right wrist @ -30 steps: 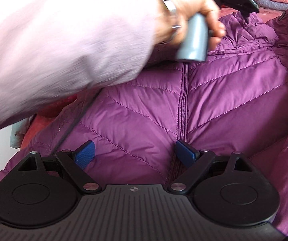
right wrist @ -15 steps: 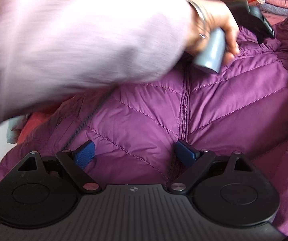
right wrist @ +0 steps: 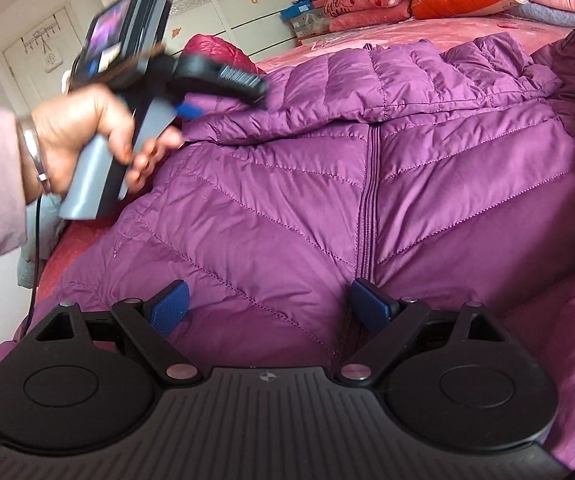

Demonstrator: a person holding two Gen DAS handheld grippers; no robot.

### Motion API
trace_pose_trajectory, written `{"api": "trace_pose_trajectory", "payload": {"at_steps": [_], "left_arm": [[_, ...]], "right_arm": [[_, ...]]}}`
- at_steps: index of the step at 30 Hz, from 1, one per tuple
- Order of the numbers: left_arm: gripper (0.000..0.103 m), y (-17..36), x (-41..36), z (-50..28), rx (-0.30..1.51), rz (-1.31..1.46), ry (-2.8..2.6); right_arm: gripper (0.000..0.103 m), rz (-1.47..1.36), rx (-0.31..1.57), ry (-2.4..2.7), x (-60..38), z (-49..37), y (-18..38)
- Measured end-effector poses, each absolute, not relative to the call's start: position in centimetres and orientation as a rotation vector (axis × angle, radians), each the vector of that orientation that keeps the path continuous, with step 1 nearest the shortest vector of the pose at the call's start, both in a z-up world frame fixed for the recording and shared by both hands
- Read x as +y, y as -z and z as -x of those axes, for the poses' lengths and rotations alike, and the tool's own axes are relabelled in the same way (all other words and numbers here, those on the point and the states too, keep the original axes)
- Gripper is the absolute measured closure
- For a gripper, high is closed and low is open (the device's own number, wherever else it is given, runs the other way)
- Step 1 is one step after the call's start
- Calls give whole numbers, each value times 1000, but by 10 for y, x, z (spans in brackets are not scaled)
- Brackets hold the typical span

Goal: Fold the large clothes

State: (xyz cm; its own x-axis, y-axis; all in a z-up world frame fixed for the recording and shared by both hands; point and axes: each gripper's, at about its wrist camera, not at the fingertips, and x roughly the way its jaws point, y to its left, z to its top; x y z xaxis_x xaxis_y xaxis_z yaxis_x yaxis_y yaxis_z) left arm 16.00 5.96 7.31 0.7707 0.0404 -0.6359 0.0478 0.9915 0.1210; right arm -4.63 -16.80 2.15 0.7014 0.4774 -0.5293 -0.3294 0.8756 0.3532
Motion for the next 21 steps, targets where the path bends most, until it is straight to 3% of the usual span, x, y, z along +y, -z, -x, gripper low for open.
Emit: {"api": "trace_pose_trajectory", "payload": {"at_steps": [6, 10, 21], "left_arm": [[10, -52, 75, -161, 705, -101, -24], [18, -68, 72, -146, 688, -110, -15], [16, -143, 53, 0, 519, -131, 102]], "right_arm": [[0, -245, 650, -456, -165, 49, -22], [0, -238, 653, -455, -163, 49, -21], [0, -363, 635, -437, -192, 62, -35]]}}
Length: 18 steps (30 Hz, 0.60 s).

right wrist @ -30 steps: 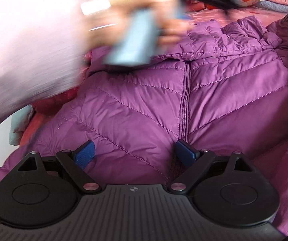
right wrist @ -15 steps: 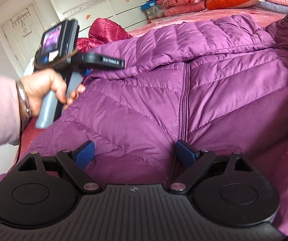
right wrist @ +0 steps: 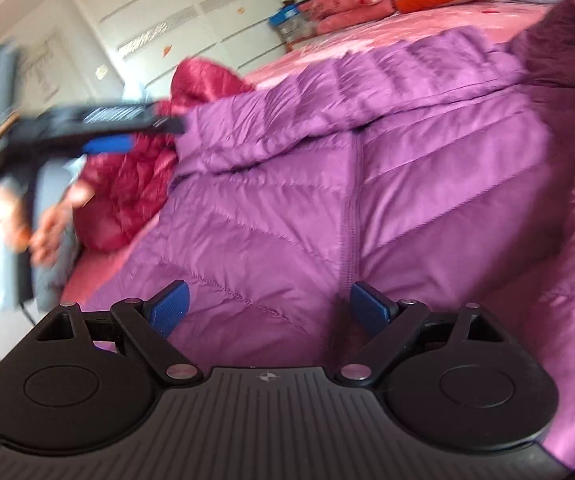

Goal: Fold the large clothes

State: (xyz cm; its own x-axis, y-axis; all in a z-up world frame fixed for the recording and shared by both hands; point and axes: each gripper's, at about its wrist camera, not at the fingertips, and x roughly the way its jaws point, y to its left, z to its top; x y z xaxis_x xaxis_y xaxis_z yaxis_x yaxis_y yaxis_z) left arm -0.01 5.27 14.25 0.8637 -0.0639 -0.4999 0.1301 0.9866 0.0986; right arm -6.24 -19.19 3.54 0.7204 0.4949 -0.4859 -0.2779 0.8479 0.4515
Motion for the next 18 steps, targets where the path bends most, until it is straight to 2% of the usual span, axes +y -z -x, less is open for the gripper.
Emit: {"api": "trace_pose_trajectory", "payload": {"at_steps": [15, 18], "left_arm": [[14, -167, 29, 106, 551, -45, 239], [13, -172, 26, 123, 561, -51, 259]], "right_arm": [[0, -177, 378, -192, -243, 180, -88], [0, -104, 378, -96, -252, 193, -86]]}}
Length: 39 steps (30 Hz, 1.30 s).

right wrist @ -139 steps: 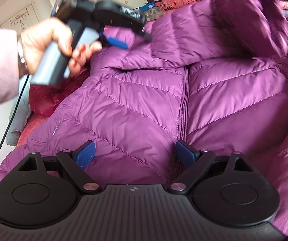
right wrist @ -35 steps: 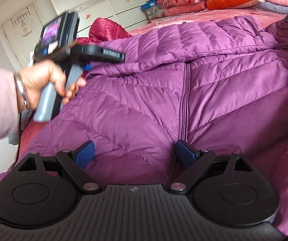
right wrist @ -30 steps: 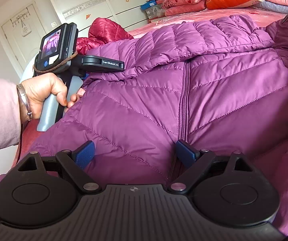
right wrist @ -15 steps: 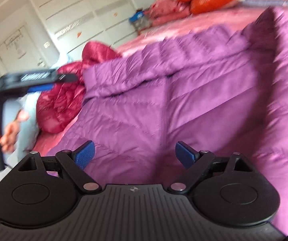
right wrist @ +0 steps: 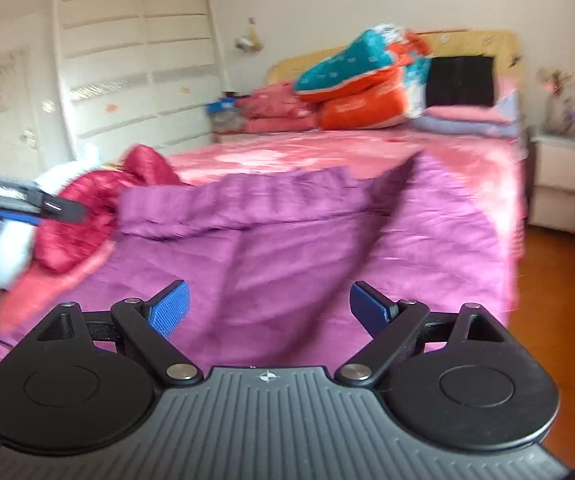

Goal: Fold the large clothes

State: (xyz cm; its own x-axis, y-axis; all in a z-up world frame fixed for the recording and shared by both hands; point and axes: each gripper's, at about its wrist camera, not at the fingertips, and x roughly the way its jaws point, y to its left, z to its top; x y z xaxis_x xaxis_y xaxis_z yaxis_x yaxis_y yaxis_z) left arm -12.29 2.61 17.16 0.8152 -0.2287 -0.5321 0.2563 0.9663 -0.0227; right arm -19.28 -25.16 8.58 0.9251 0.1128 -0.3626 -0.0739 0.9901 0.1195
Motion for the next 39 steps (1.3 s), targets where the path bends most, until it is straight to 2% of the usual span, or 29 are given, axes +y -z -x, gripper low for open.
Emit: {"api": "trace_pose_trajectory", "payload": {"at_steps": [12, 20, 21, 23, 24, 26, 29, 32, 39], "left_arm": [[9, -184, 20, 160, 583, -12, 332], [9, -173, 7, 136, 576, 22, 374], [9, -171, 5, 132, 576, 27, 376], [9, -169, 4, 123, 571, 34, 380], [9, -168, 3, 117, 565, 41, 382], [9, -167, 1, 108, 553, 60, 384], [9, -164, 1, 93, 542, 85, 385], [9, -162, 2, 77, 499, 79, 364], [9, -171, 28, 36, 401, 130, 329]], "right_arm": [[0, 248, 512, -37, -235, 176, -47], [2, 214, 559, 55, -251, 151, -40], [7, 210, 562, 62, -253, 147, -39], [26, 206, 566, 72, -257, 140, -39], [30, 201, 567, 74, -258, 143, -39], [51, 203, 570, 75, -259, 142, -40], [66, 220, 568, 99, -254, 147, -41], [74, 173, 558, 101, -254, 158, -48], [75, -63, 554, 90, -274, 154, -78]]}}
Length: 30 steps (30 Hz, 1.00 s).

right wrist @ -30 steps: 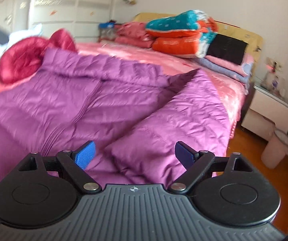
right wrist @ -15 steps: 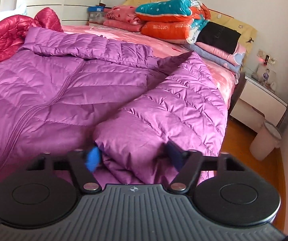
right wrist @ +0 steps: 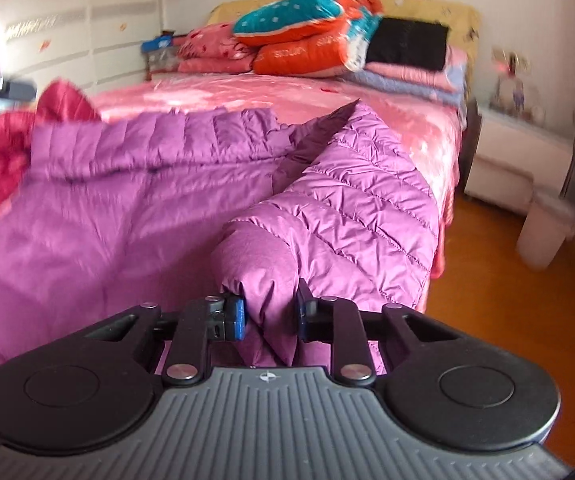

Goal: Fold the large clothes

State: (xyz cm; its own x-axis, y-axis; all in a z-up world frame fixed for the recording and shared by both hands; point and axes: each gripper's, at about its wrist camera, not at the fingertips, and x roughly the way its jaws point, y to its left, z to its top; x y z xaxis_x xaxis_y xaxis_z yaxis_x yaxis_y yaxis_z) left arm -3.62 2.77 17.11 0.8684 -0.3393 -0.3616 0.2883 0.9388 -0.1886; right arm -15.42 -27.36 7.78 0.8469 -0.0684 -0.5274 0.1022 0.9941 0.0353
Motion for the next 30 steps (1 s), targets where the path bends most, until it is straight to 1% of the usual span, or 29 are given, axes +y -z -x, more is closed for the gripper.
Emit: {"api": "trace_pose_trajectory", "payload": {"at_steps": [8, 15, 20, 24, 30], "left_arm": [[6, -170, 74, 7, 323, 148, 257], [6, -153, 114, -9, 336, 195, 223], [5, -139, 137, -18, 360, 285, 200], [5, -129, 150, -26, 379, 358, 181], [5, -120, 164, -35, 392, 408, 177]], "right_arm": [[76, -208, 500, 29, -270, 117, -135], [76, -309, 408, -99, -255, 48, -199], [76, -294, 341, -212, -225, -8, -238], [76, -298, 316, -300, -192, -49, -257], [78, -259, 272, -459, -129, -85, -265]]}}
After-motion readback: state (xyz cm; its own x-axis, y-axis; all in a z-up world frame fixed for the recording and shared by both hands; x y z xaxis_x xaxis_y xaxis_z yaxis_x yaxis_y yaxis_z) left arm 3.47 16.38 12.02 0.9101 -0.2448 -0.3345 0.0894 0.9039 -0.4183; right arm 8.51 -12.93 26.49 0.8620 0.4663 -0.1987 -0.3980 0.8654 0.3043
